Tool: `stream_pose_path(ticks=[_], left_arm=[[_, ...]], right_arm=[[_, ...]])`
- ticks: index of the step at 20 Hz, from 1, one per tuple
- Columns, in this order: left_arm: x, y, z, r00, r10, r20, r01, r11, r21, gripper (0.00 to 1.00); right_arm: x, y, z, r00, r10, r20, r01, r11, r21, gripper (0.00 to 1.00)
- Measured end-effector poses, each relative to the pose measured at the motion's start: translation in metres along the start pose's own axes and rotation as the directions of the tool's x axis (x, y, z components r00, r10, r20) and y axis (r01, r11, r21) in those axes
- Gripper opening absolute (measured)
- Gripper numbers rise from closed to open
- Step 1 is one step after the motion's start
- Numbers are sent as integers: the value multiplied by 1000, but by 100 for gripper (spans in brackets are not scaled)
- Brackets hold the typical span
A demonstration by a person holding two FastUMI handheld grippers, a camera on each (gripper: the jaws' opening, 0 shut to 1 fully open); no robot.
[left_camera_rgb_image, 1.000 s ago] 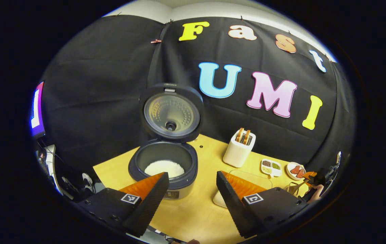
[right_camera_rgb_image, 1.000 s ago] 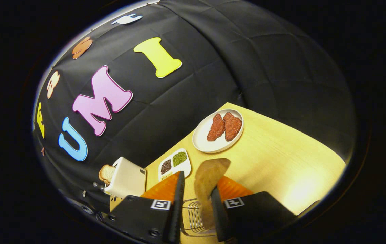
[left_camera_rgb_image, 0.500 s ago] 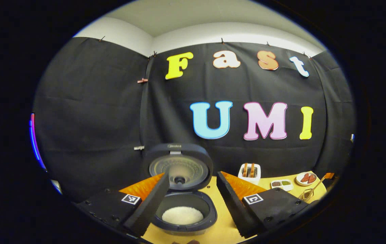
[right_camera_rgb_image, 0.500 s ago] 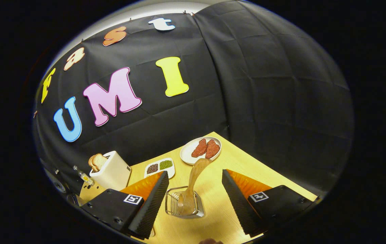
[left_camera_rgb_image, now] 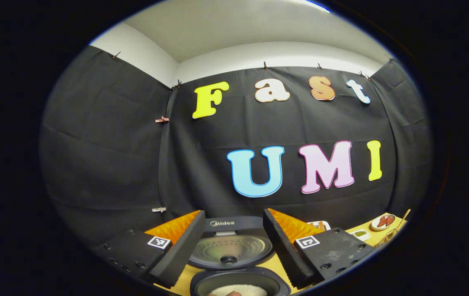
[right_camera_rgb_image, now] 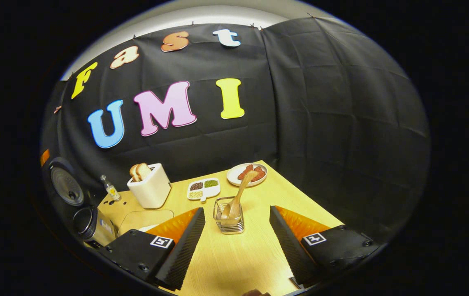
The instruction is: Close the left gripper, press the button to open the rice cooker; take a wooden spoon from the chopstick holder with the right hand, scoop a spoonful of rice and pour it into the rice cooker, then put the wooden spoon back into the chopstick holder.
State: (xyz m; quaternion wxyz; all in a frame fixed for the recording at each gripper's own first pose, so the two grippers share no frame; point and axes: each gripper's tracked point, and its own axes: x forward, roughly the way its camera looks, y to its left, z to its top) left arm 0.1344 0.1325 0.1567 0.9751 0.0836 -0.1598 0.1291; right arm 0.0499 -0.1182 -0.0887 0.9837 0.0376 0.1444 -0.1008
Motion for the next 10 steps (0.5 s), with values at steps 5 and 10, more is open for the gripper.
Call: stream_pose_path(ticks=[5, 10], left_arm=[[49, 9, -23, 1000, 5, 5, -5, 999, 34, 94], [59, 15, -42, 997, 38, -62, -37, 999, 18, 98]], right_arm=[[-52, 28, 8, 999, 39, 18, -39, 998, -40, 98], [-79, 53, 17, 995, 92, 30, -90, 993, -74, 98]])
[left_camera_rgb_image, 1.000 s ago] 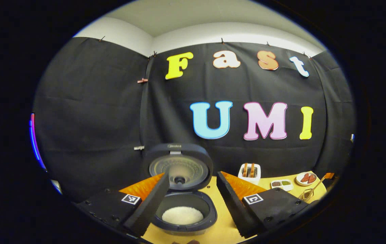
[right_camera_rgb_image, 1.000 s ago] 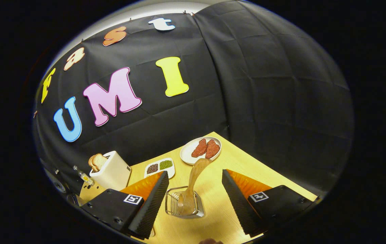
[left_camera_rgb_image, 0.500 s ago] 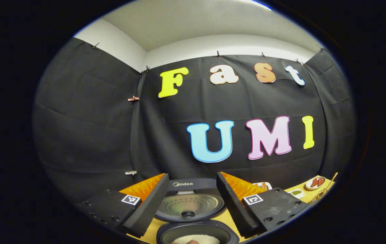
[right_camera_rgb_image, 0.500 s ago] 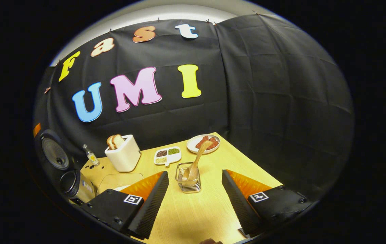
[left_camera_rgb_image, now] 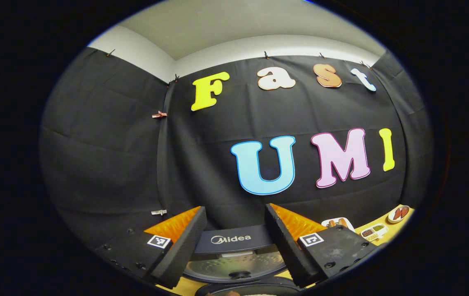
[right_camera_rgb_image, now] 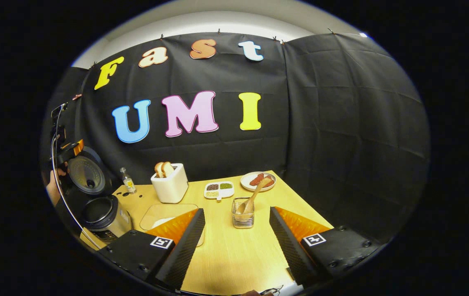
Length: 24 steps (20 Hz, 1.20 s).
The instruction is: Close the left gripper, press the button to open the rice cooker; take a wooden spoon from the chopstick holder with the right hand, scoop a spoonful of rice and pour it into the rice cooker, then put the wooden spoon back into the chopstick holder.
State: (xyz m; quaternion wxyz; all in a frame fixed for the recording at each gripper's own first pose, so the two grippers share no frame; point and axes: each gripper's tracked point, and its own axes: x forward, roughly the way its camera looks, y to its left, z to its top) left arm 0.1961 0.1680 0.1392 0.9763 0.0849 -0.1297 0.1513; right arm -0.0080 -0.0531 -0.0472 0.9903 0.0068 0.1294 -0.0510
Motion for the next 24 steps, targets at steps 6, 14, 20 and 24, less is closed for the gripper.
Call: stream_pose_path(ticks=[6, 14, 20, 24], left_arm=[[-44, -8, -12, 990, 25, -142, -28, 999, -15, 98], [-136, -30, -66, 925, 0, -381, -29, 997, -69, 99], [-188, -42, -155, 809, -34, -587, -40, 993, -112, 99], [-204, -45, -189, 785, -38, -618, -6, 998, -69, 99]], right_arm=[[15, 21, -16, 998, 49, -43, -47, 998, 34, 99], [27, 46, -36, 988, 131, -77, -127, 991, 53, 98], [30, 45, -47, 985, 144, -94, -137, 987, 79, 98], [29, 39, -62, 982, 135, -131, -124, 988, 89, 98]])
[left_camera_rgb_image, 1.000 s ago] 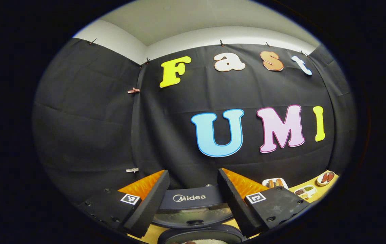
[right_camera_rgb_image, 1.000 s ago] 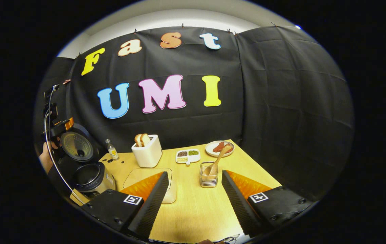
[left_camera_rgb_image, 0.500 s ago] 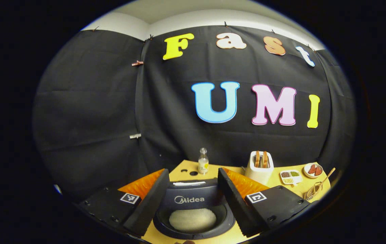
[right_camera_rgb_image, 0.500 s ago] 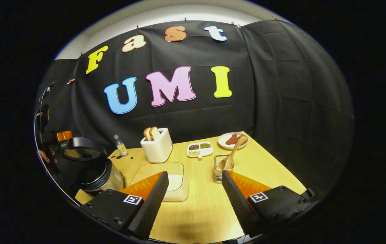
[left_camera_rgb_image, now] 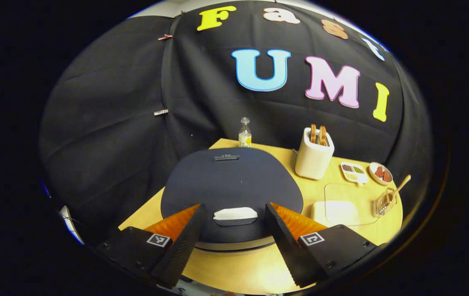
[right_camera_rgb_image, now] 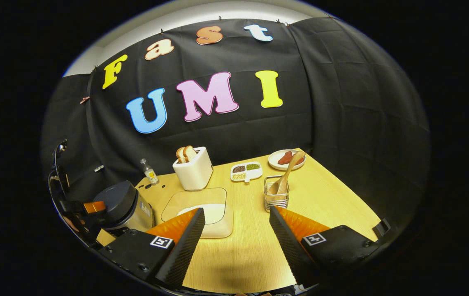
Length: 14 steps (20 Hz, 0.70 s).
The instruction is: Close the left gripper, press the button to open the rice cooker; take a wooden spoon from the chopstick holder with the right hand, scoop a spoonful of rice and pour it into the rice cooker, then put the wooden spoon back into the chopstick holder.
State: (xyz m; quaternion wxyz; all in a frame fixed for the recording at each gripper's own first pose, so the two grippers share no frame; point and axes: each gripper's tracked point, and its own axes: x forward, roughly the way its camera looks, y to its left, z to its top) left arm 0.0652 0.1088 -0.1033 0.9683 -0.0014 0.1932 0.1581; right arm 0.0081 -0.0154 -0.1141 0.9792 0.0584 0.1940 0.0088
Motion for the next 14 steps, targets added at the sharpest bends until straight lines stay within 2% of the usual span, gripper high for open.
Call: stream_pose_path(ticks=[10, 14], left_arm=[[15, -3, -5, 1000, -15, 3, 15, 1000, 14, 100], [5, -9, 6, 997, -68, 48, 67, 998, 13, 100]], right_arm=[[1, -4, -14, 1000, -14, -18, 14, 1000, -10, 99], [4, -2, -4, 1000, -19, 12, 20, 999, -37, 99]])
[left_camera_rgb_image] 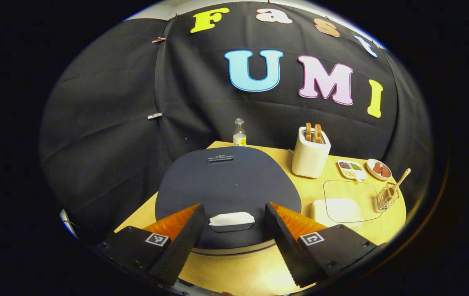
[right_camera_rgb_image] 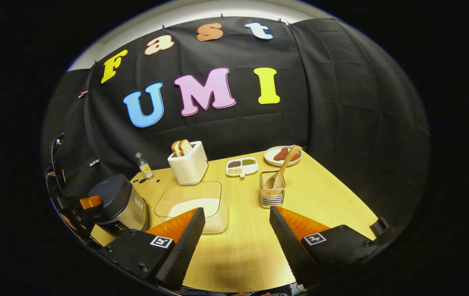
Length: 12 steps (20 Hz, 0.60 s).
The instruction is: Close the left gripper, press the button to open the rice cooker; take a wooden spoon from the chopstick holder with the right hand, scoop a spoonful of rice and pour it into the rice cooker, then put the wooden spoon back into the chopstick holder.
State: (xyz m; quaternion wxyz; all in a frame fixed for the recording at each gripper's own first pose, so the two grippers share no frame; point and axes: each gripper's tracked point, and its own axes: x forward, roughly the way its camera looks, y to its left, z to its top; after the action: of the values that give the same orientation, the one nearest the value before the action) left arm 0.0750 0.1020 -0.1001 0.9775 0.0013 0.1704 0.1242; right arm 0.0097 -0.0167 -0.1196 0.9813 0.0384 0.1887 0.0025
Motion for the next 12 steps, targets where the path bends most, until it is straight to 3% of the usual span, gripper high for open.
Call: stream_pose_path(ticks=[2, 4, 7, 12], left_arm=[[-16, -11, 26, 994, -56, 89, 57, 998, -5, 98], [-37, -22, 52, 977, -90, 191, 90, 996, 8, 97], [-67, -40, 75, 948, -152, 281, 157, 988, 6, 97], [-111, -54, 97, 905, -216, 366, 193, 976, 99, 96]], right_arm=[[-1, 5, 11, 1000, 18, 25, -17, 999, -28, 98], [-6, 20, 26, 996, 73, 52, -68, 993, -96, 99], [-22, 28, 59, 985, 108, 132, -85, 981, -172, 99], [-52, 39, 101, 961, 123, 248, -92, 987, -133, 98]])
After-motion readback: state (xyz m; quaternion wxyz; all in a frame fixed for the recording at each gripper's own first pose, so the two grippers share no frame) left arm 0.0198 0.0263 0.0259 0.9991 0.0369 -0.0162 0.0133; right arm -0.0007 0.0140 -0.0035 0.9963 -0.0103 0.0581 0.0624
